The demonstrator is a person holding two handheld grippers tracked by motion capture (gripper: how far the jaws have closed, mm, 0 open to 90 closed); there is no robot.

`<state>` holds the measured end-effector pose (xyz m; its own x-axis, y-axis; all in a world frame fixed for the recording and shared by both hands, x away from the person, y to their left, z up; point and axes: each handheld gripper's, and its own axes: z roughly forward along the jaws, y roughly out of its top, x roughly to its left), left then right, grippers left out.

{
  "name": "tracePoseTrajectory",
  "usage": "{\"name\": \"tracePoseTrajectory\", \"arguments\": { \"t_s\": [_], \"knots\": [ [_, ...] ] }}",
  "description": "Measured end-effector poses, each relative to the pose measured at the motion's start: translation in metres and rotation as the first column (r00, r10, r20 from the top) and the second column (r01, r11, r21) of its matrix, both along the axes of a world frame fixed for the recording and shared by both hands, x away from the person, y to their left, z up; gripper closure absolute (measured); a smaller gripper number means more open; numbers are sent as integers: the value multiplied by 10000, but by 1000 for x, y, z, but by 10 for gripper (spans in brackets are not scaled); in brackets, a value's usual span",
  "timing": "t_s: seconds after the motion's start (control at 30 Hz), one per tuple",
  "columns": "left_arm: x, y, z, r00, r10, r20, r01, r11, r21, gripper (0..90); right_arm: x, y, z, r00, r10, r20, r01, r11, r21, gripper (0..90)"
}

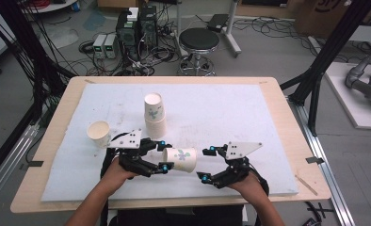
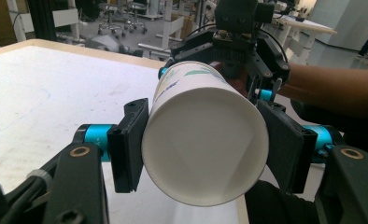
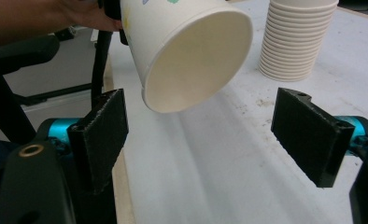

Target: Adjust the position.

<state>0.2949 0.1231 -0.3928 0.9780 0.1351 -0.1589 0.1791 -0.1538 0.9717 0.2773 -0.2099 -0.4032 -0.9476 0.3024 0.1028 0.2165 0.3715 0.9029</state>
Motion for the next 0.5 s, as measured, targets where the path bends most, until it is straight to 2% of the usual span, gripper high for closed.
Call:
{"name": "tracePoseTrajectory", "arguments": {
  "t_s": [0.13, 0.5],
  "knots": [
    [-1, -2, 1, 9998, -175, 3, 175, 9996, -201, 373, 1, 2, 0, 9998, 177, -63, -176, 9997, 177, 193],
    [-2, -12, 0, 9977, -674, -48, 672, 9971, -360, 373, 3, 10, -1, 9974, 681, -231, -667, 9963, 549, 196]
  ]
}}
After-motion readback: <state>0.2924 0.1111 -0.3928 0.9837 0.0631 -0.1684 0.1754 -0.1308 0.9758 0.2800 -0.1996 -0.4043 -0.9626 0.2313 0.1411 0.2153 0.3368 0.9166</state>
